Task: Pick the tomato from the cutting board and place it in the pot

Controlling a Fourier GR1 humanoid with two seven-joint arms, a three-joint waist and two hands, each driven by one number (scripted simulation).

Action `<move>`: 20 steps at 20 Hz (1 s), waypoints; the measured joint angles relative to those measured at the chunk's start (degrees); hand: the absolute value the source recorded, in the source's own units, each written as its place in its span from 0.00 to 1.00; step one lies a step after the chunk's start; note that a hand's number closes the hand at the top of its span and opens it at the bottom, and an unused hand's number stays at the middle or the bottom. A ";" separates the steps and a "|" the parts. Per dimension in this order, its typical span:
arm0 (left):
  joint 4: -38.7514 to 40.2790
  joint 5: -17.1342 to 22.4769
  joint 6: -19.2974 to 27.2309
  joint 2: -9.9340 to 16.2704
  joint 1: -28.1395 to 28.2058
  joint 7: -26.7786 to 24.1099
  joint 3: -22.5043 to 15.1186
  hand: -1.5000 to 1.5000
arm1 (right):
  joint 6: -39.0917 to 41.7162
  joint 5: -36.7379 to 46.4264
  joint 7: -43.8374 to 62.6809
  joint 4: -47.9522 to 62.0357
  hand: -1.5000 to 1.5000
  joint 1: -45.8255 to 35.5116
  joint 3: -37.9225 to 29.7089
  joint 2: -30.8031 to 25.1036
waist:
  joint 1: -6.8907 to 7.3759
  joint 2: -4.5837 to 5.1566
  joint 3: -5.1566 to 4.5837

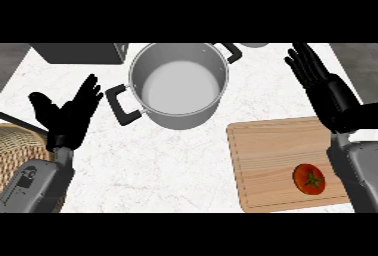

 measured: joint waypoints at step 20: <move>-3.55 -1.89 7.70 -1.39 7.15 7.70 6.90 0.50 | -58.88 35.47 -0.26 1.37 0.00 23.11 -13.88 4.02 | -4.18 0.95 0.32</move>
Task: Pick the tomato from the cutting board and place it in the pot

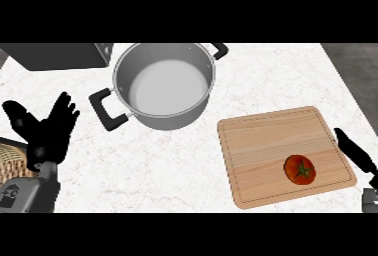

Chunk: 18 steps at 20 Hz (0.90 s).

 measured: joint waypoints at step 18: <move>2.71 -0.65 -0.55 -1.21 -5.60 3.16 -2.63 0.50 | 4.79 20.22 25.03 0.24 0.00 20.57 8.34 12.53 | 4.96 1.39 -0.30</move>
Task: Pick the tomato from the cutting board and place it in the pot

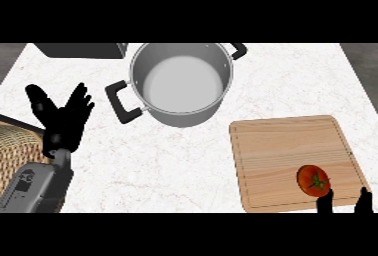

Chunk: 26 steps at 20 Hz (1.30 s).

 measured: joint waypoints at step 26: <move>2.86 -0.81 -1.80 -0.95 -1.57 -0.22 0.63 0.50 | 25.03 27.81 36.93 -17.48 0.00 -3.48 3.40 5.81 | 1.01 -0.81 -0.06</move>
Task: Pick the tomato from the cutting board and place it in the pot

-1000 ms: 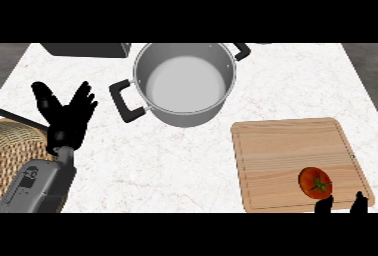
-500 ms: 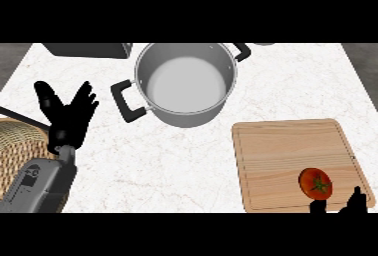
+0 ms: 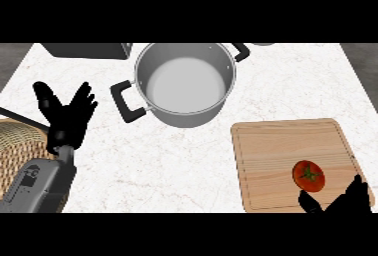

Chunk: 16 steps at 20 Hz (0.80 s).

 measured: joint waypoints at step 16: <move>0.09 -0.58 -1.17 -0.43 0.48 0.02 1.49 0.50 | 7.51 -0.10 3.54 0.47 0.00 -4.22 -1.00 0.12 | -0.39 -0.14 0.22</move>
